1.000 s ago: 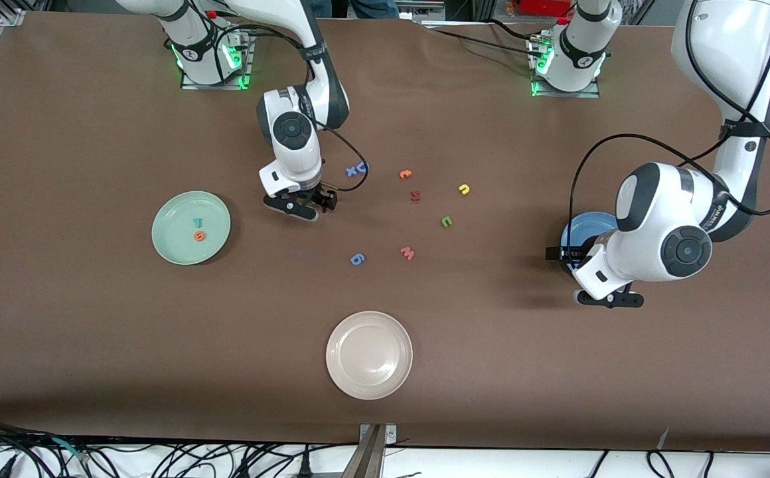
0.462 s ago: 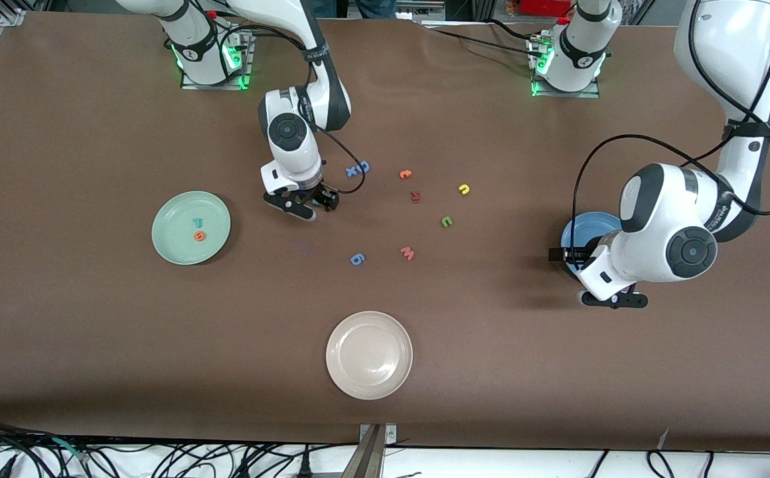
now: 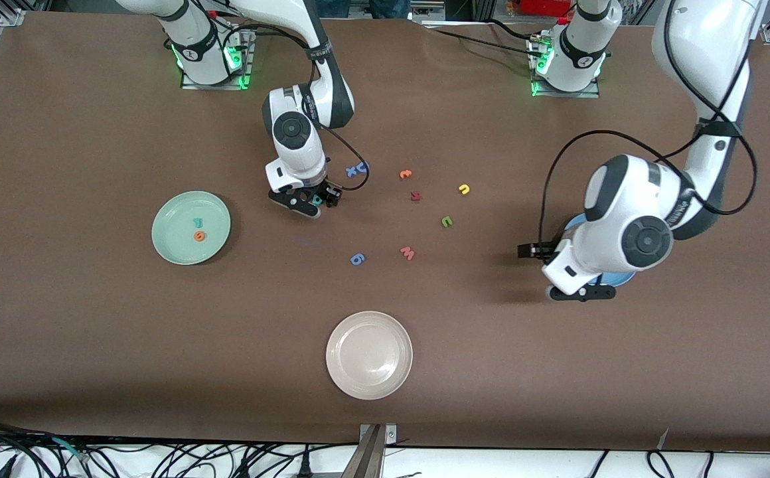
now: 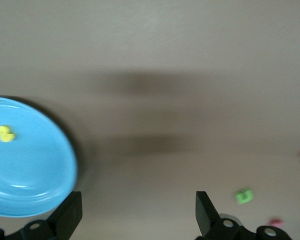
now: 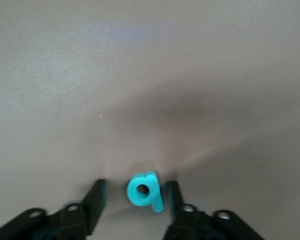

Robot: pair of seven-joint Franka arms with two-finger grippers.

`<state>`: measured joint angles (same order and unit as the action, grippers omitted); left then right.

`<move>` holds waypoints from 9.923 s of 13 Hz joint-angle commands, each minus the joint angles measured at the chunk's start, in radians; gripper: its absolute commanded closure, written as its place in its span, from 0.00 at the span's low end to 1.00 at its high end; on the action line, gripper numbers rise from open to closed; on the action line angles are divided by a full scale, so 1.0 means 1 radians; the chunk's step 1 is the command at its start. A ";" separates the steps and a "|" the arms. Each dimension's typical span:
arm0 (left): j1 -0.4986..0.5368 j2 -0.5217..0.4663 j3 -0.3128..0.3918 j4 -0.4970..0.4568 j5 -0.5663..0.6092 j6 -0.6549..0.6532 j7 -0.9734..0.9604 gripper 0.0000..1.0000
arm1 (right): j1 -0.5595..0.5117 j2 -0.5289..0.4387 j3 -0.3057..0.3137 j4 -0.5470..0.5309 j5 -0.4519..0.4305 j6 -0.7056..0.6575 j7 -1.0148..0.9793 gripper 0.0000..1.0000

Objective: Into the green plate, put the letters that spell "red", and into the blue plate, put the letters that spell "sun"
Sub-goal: 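Grasp the cyan q with the right gripper while the left gripper withdraws, then carry the cyan q to the green plate while the left gripper reaches the green u, then release the q on the green plate while the left gripper grasps the u, then carry the green u to the blue plate while the right gripper retracts, then reach the left gripper back to the yellow c among the letters, then lower the left gripper and grasp the yellow c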

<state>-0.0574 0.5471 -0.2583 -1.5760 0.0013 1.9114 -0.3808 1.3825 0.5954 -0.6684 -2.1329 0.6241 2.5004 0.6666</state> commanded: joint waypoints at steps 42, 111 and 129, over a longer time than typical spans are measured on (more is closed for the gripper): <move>-0.315 0.036 -0.009 -0.476 0.329 0.759 -0.889 0.63 | -0.554 -0.066 -0.317 0.672 -0.159 -1.062 -1.041 0.00; 0.136 -0.024 -0.404 -0.754 0.710 0.775 -1.274 0.48 | -1.369 -0.632 0.624 0.465 -0.615 -0.900 -0.705 0.00; 0.130 -0.016 -0.409 -0.762 0.807 0.765 -1.368 0.49 | -1.370 -0.632 0.624 0.465 -0.613 -0.903 -0.706 0.00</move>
<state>0.0737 0.5176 -0.6689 -2.3250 0.7647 2.6864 -1.7138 0.0110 -0.0426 -0.0424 -1.6853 -0.0028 1.6110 -0.0451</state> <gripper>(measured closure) 0.493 0.000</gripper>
